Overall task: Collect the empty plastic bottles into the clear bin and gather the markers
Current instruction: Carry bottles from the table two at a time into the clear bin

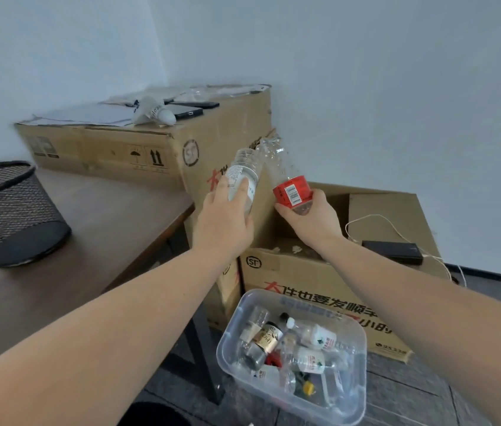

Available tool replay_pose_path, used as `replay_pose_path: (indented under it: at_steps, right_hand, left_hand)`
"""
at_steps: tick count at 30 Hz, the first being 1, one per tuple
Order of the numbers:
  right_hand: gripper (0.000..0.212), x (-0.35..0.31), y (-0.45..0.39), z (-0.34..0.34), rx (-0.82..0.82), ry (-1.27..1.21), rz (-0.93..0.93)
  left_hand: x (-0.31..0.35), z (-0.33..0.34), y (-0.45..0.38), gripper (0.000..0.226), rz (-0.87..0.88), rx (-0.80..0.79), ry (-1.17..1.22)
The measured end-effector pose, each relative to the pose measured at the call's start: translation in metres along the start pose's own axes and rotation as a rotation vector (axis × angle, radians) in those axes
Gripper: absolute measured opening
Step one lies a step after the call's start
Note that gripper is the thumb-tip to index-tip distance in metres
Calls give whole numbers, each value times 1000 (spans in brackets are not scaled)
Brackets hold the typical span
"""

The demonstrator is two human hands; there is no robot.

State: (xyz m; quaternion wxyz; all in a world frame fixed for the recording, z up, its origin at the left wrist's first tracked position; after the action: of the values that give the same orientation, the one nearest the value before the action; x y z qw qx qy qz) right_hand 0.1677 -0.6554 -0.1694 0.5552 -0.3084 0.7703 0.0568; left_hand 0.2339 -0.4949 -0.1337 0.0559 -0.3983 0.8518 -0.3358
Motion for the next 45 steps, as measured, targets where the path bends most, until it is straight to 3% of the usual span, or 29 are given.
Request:
replay_pose_path:
  at_steps: [4, 11, 20, 25, 34, 45]
  right_hand:
    - [60, 35, -7, 3, 37, 13, 42]
    - [62, 103, -14, 18, -3, 78, 132]
    - [50, 189, -1, 44, -89, 240, 206]
    - [66, 222, 3, 55, -123, 308, 248]
    - [56, 257, 12, 58, -190, 394, 254]
    - [68, 315, 59, 43, -423, 538, 284]
  left_hand:
    - [4, 39, 7, 65, 10, -80, 17]
    - [5, 117, 31, 65, -19, -228, 9]
    - [-8, 204, 96, 65, -78, -403, 42]
    - [-21, 237, 119, 69, -110, -484, 40]
    - [-43, 274, 151, 76, 27, -666, -56]
    - [-37, 273, 139, 66, -17, -679, 11]
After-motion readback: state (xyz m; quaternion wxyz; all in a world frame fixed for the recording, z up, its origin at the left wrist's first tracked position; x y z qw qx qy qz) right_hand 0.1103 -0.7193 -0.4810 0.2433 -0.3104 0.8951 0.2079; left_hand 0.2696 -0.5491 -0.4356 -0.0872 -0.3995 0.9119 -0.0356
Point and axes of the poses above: each hand's wrist, its own y-axis away from the middle knuckle, its own z-axis out of the palm, x = y × z, the point moved 3 cm from there along -y, towards the middle knuckle, and after that the axes turned 13 degrees about x, right-handed, at the moved point
